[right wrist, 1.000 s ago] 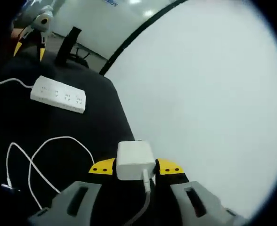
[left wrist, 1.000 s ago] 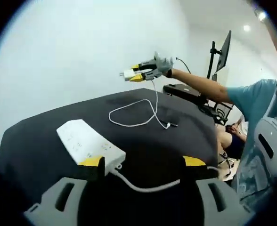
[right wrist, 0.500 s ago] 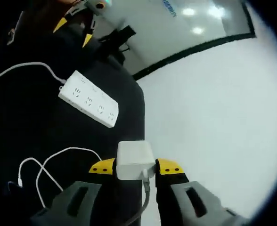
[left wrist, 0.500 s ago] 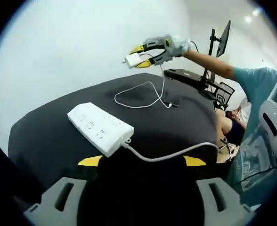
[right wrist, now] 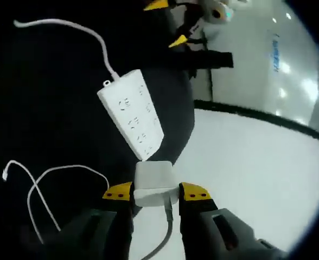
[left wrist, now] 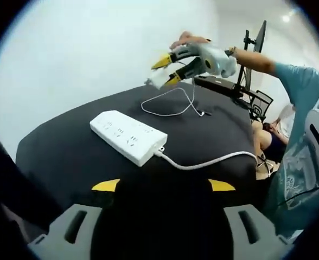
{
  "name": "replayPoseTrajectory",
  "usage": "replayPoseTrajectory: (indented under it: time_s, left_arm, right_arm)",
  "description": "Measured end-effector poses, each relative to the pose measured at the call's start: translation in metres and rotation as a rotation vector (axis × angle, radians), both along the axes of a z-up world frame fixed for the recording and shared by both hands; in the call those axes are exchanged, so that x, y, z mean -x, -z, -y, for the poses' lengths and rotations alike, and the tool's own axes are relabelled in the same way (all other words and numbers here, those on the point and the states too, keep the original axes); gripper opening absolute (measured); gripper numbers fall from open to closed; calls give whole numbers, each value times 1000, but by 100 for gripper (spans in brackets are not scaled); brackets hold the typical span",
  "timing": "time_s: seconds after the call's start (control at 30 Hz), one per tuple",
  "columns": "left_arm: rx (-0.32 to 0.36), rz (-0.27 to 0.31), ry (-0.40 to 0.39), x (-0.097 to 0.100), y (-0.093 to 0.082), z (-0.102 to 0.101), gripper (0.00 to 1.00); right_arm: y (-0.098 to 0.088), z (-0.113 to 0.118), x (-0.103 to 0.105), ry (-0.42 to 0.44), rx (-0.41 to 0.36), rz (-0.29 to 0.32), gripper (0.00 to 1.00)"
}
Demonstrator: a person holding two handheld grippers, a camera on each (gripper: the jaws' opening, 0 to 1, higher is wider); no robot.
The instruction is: Connect the charging cable to the phone, plug the charger into the socket, and turn on the power strip switch to charge the phone.
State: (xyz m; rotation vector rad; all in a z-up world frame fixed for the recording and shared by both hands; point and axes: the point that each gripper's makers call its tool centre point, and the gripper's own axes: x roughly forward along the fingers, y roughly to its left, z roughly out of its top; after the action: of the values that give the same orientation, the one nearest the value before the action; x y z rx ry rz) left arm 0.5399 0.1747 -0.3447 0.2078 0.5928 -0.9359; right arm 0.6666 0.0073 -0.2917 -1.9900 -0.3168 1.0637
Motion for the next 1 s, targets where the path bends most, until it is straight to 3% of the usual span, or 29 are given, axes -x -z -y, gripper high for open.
replayPoseTrajectory:
  time_s: [0.13, 0.27, 0.5, 0.73, 1.0]
  left_arm:
    - [-2, 5, 12, 8, 3, 8, 58]
    - [-5, 9, 26, 8, 4, 8, 57]
    - [-1, 20, 43, 16, 8, 16, 55]
    - [2, 27, 31, 18, 11, 10, 54]
    - [6, 25, 30, 9, 11, 1, 53]
  right_arm:
    - [15, -13, 11, -105, 100, 73, 29]
    - [24, -27, 22, -163, 128, 89, 29]
    - [41, -48, 34, -231, 187, 64, 29]
    - [62, -47, 44, -312, 303, 39, 29]
    - [62, -47, 35, -345, 343, 65, 29]
